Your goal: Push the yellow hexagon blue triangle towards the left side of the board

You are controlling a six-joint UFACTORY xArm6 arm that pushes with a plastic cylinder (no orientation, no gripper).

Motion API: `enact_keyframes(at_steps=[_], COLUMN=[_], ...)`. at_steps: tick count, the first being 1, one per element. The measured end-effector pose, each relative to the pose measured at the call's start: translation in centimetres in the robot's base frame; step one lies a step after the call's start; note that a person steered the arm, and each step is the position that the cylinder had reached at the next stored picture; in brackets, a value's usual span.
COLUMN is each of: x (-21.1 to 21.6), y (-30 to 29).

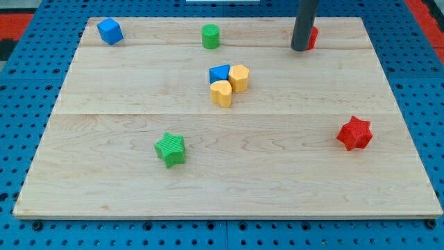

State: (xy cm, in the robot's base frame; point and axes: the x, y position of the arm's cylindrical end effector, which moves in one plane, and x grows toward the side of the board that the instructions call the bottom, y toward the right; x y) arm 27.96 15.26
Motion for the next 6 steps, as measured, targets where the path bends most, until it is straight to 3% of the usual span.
enact_keyframes(at_steps=[2, 3, 4, 6], x=[1.6, 3.2, 7.1, 6.7], y=[3.7, 0.9, -5.7, -16.1])
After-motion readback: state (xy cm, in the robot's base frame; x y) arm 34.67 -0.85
